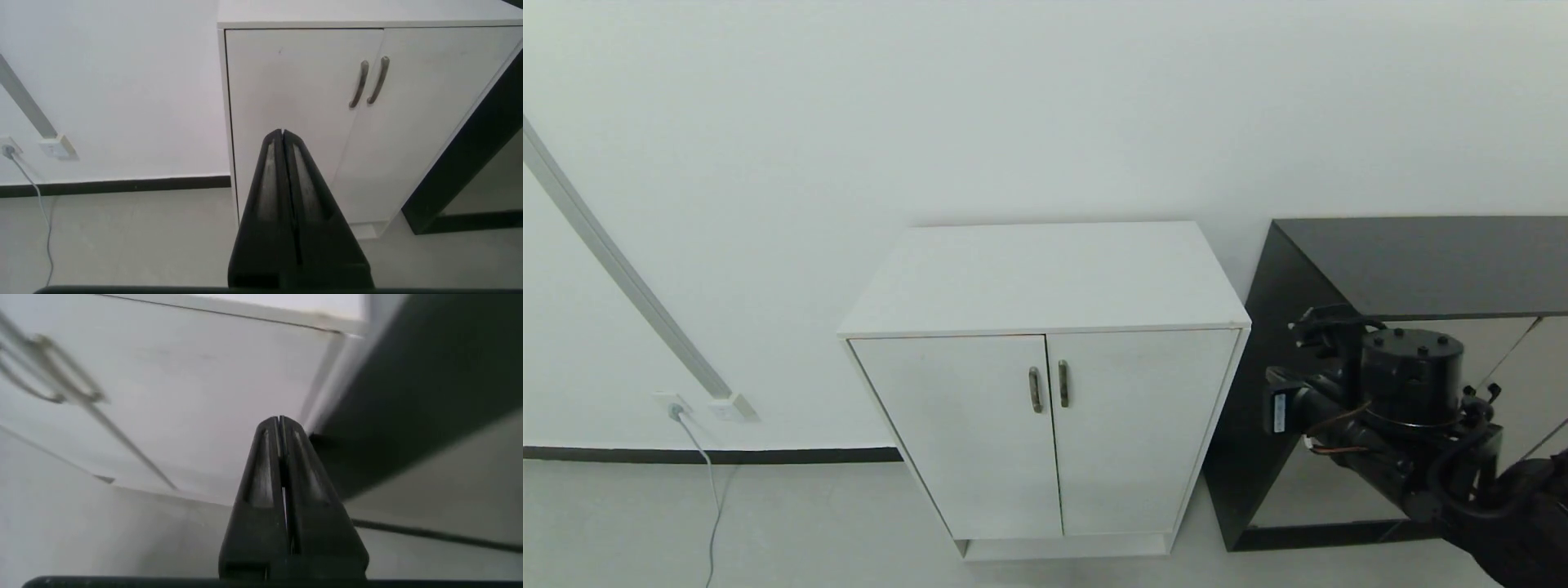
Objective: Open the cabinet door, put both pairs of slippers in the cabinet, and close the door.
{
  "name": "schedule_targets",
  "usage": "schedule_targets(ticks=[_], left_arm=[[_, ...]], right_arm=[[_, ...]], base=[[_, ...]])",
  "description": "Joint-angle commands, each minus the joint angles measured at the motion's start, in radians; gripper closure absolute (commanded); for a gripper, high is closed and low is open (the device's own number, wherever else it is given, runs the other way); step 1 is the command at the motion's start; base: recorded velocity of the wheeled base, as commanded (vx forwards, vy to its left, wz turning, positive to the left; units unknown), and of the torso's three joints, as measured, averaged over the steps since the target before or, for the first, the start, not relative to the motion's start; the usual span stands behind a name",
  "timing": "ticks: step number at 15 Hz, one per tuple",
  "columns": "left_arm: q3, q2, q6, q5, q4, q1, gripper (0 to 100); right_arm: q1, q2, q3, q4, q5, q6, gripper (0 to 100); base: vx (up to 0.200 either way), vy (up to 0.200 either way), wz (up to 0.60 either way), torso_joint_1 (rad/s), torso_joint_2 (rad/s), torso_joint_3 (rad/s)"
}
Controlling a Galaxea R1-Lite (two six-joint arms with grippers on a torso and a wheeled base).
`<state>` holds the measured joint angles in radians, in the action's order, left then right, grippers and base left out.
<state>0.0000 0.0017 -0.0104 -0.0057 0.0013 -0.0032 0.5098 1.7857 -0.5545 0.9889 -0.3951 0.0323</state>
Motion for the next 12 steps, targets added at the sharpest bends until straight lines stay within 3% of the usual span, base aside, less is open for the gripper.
schedule_targets(ticks=[1, 5, 12], left_arm=[[0.000, 0.000, 0.000, 0.000, 0.000, 0.000, 100], [0.000, 0.000, 0.000, 0.001, -0.001, 0.000, 100], [0.000, 0.000, 0.000, 0.000, 0.000, 0.000, 100]], right_arm=[[-0.054, -0.100, 0.107, 0.008, -0.002, 0.001, 100], [-0.131, -0.247, 0.209, 0.004, -0.002, -0.009, 100], [-0.172, -0.462, 0.419, 0.004, 0.007, -0.011, 100]], base=[[0.000, 0.000, 0.00, 0.000, 0.00, 0.000], [0.000, 0.000, 0.00, 0.000, 0.00, 0.000], [0.000, 0.000, 0.00, 0.000, 0.00, 0.000]])
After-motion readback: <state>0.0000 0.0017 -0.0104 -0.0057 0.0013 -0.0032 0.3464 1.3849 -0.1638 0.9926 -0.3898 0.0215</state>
